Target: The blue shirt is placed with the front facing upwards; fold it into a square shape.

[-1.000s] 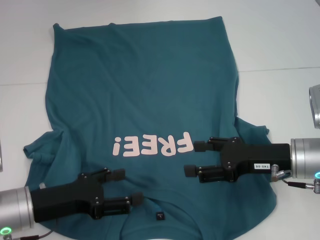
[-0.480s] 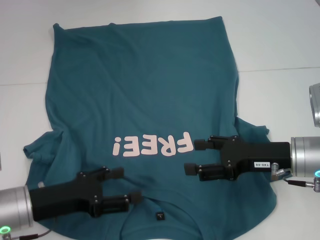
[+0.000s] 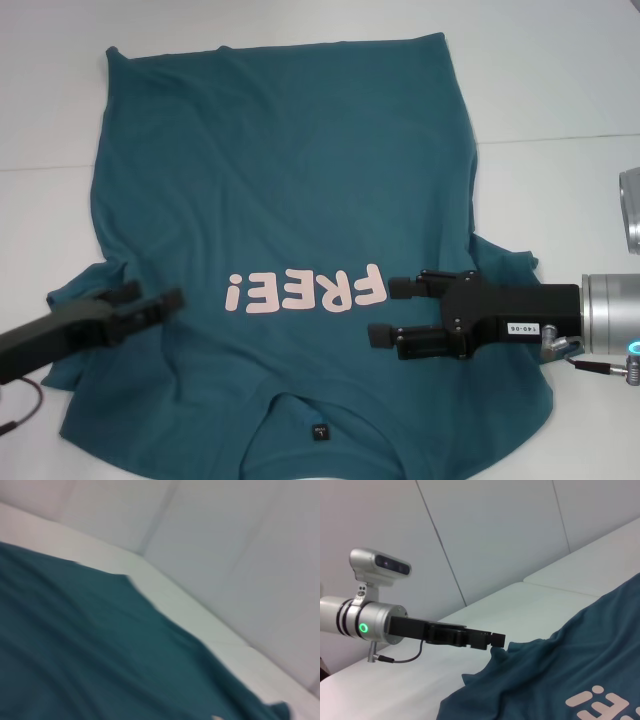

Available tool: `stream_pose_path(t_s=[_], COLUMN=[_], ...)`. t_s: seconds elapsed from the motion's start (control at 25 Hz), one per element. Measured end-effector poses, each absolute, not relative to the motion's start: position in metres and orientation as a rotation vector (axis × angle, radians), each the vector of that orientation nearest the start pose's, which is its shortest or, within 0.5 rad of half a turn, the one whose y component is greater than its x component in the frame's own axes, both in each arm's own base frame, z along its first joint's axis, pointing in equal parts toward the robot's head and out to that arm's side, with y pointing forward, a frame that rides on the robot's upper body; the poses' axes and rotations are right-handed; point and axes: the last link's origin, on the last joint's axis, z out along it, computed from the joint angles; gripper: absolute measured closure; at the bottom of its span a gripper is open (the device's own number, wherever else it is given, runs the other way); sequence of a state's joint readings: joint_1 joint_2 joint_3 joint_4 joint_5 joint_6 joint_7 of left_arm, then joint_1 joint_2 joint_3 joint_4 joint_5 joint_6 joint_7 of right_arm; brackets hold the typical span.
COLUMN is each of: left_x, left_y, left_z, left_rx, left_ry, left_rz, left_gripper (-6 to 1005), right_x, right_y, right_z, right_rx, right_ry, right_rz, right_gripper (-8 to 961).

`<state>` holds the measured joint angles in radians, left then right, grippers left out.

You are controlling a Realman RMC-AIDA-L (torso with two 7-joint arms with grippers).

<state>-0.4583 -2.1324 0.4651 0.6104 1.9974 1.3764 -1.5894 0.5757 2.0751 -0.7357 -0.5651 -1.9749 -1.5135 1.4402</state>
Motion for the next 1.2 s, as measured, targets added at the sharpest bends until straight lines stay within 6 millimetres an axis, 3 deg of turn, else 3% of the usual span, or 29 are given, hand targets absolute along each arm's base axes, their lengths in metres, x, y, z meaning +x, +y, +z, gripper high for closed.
stream_pose_path(t_s=[0.4,0.68,1.2], left_x=[-0.333,-0.348,-0.356], left_y=[0.336,0.339,0.336], left_z=[0.02,0.023,0.026], left_rx=[-2.128,-2.059,-2.039], left_ry=[-1.247,-1.273,-1.281], left_rz=[-0.69,-0.583,-0.539], left_gripper=[67,66,66], right_x=[0.251,0.252,0.253], right_y=[0.337,0.338,0.34], right_z=[-0.021,-0.02,-0.018], right_rx=[-2.744,-2.731,-2.716], right_ry=[0.757,0.771,0.775], right_rz=[0.747,0.743,0.744], right_gripper=[26,26,26])
